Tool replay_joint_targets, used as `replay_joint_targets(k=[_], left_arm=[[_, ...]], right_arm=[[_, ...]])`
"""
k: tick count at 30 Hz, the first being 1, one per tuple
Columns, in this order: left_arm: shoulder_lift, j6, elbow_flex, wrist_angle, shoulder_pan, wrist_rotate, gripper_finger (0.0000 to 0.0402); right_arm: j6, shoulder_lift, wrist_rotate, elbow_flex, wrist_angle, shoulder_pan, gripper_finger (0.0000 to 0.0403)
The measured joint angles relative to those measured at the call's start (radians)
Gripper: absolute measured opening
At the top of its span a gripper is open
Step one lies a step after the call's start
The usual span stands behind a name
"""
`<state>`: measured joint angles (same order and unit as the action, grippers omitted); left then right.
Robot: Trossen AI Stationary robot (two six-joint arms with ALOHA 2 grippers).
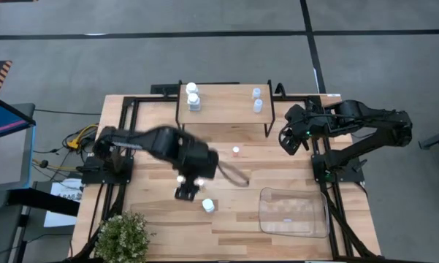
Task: Pick and place medicine bottles onto shelf by color
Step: Put the white pill bottle on the shelf aligned with the other white pill bottles
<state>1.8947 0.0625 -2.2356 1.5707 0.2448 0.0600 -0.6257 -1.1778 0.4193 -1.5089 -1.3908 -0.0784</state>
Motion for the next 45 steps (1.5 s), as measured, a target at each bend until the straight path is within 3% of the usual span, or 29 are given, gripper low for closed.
replay_joint_targets(k=[9, 15, 21, 27, 39, 45], left_arm=[[0.157, 0.029, 0.001, -0.097, 0.203, -0.184, 0.0284], [0.324, 0.001, 0.001, -0.09, 0.249, -0.224, 0.0284], [0.367, -0.059, -0.001, -0.093, 0.25, -0.287, 0.0284], [0.367, -0.176, 0.001, -0.106, 0.227, -0.27, 0.0284], [0.363, -0.215, 0.078, -0.088, 0.194, -0.143, 0.0283], [0.363, -0.253, 0.079, -0.061, 0.186, -0.151, 0.0283]], right_arm=[[0.05, 0.0, -0.008, 0.0, -0.023, 0.0, 0.0181], [0.083, 0.0, -0.083, 0.0, -0.025, 0.0, 0.0181], [0.085, 0.0, -0.104, 0.0, -0.028, 0.0, 0.0181], [0.086, 0.0, -0.106, 0.0, -0.03, 0.0, 0.0181], [0.098, 0.0, -0.106, 0.0, -0.06, 0.0, 0.0181], [0.104, 0.0, -0.106, 0.0, -0.06, 0.0, 0.0181]])
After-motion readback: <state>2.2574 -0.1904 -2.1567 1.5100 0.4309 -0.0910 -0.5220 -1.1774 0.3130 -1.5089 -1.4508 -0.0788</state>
